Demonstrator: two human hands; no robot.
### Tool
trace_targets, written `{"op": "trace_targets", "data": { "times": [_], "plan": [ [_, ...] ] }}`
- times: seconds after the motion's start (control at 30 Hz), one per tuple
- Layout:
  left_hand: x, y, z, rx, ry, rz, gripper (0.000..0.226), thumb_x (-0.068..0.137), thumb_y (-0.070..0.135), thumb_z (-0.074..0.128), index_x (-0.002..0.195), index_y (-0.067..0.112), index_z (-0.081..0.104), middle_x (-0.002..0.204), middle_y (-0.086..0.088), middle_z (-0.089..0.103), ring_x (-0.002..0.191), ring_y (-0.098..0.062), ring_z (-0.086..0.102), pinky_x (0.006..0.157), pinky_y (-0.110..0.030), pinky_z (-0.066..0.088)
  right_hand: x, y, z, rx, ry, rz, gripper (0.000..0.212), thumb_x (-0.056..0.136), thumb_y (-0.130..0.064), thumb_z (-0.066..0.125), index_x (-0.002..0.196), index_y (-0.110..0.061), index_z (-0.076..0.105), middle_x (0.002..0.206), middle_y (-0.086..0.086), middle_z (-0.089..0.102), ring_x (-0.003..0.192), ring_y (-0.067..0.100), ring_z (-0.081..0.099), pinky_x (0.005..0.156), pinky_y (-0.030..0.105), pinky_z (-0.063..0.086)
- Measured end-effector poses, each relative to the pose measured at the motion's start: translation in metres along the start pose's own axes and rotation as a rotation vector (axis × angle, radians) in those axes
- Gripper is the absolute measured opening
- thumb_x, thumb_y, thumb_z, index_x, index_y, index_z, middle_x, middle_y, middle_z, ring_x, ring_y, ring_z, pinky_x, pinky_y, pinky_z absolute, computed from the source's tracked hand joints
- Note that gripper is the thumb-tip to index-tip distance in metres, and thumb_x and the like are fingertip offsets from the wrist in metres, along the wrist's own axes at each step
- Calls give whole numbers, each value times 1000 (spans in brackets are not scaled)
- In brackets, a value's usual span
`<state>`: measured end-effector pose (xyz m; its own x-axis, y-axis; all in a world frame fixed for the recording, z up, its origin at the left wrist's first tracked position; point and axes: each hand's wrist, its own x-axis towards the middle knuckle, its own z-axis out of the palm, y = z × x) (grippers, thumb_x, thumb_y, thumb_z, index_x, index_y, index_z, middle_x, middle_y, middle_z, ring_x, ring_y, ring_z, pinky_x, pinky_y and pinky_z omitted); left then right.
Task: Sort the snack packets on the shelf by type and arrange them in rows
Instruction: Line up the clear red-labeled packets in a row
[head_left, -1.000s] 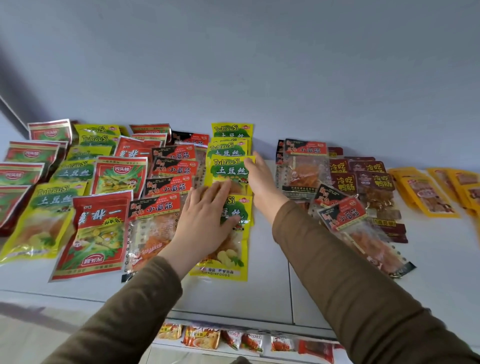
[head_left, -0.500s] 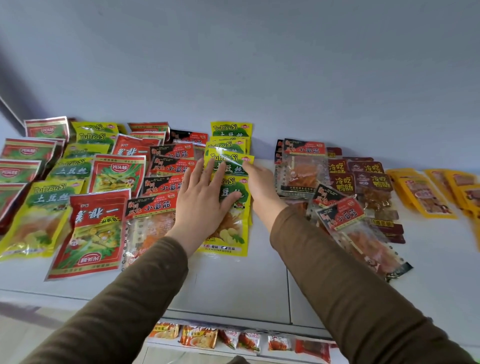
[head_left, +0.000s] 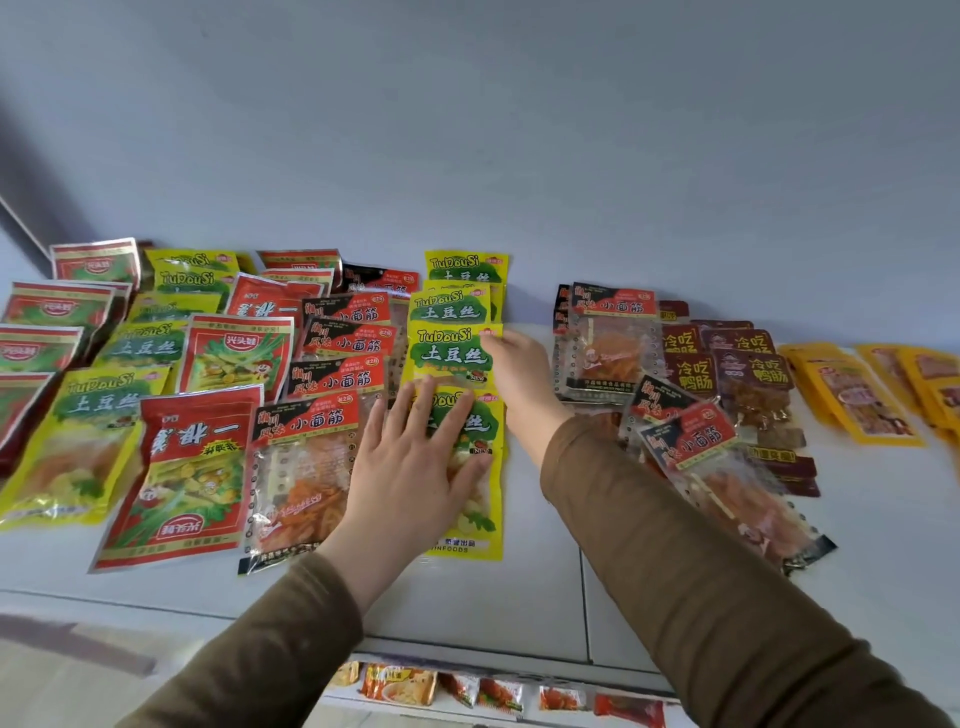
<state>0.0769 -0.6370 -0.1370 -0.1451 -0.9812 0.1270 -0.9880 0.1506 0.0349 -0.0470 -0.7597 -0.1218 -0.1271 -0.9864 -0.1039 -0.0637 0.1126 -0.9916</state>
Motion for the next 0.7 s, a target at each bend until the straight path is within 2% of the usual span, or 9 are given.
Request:
{"op": "trace_targets", "data": {
  "times": [0.07, 0.13, 0.23, 0.37, 0.47, 0.57, 0.63, 0.7],
  "plan": [
    [0, 0, 1, 9, 0, -7, 75, 96, 75, 2, 163, 41, 5, 173, -8, 5, 160, -29, 2, 129, -49, 2, -1, -2, 2, 20, -46, 0, 32, 102, -29, 55, 125, -10, 66, 134, 13, 64, 112, 26, 60, 83, 31, 42],
    [1, -1, 2, 14, -4, -11, 75, 97, 74, 2, 164, 39, 4, 173, -9, 5, 160, -30, 2, 129, -49, 1, -4, -1, 6, 53, -85, 18, 46, 104, -40, 50, 147, -23, 50, 153, 0, 49, 129, 14, 49, 94, 30, 36],
    [2, -6, 2, 7, -16, -16, 75, 96, 73, -2, 164, 39, 0, 173, -9, 0, 160, -30, -3, 129, -48, -3, -7, 1, 11, 118, -106, 44, 60, 105, -47, 47, 160, -29, 30, 165, -6, 32, 148, 17, 35, 103, 33, 32],
    [3, -9, -3, -29, -49, -5, 82, 88, 78, -11, 162, 41, -9, 172, -8, -10, 158, -28, -14, 127, -50, -10, -10, -1, 9, 110, -96, 28, 64, 106, -41, 49, 162, -27, 22, 167, -5, 28, 151, 17, 31, 104, 30, 30],
    [3, -11, -12, -51, -41, 29, 84, 84, 81, -14, 159, 44, -15, 170, -4, -22, 155, -27, -25, 125, -50, -15, -17, -7, 1, 46, -68, -53, 63, 106, -39, 51, 162, -26, 24, 166, -6, 29, 150, 16, 31, 102, 25, 29],
    [8, -10, -21, -70, 16, 81, 78, 90, 78, -8, 160, 43, -15, 169, 0, -26, 153, -23, -29, 126, -50, -12, -27, -18, -15, -76, -46, -184, 55, 104, -36, 55, 155, -25, 37, 161, -6, 38, 145, 12, 37, 106, 25, 33],
    [13, -4, -27, -102, 32, 118, 79, 92, 76, -4, 162, 41, -10, 169, 0, -24, 154, -23, -28, 127, -48, -11, -33, -27, -32, -163, -56, -285, 43, 104, -30, 56, 146, -22, 50, 150, -7, 49, 137, 8, 43, 113, 31, 36],
    [19, 8, -31, -164, 40, 164, 78, 95, 73, 8, 164, 37, 0, 171, 0, -18, 156, -22, -24, 126, -44, -12, -40, -34, -54, -256, -35, -344, 32, 104, -26, 56, 135, -21, 59, 132, -12, 57, 126, 3, 50, 107, 29, 41]
  ]
}}
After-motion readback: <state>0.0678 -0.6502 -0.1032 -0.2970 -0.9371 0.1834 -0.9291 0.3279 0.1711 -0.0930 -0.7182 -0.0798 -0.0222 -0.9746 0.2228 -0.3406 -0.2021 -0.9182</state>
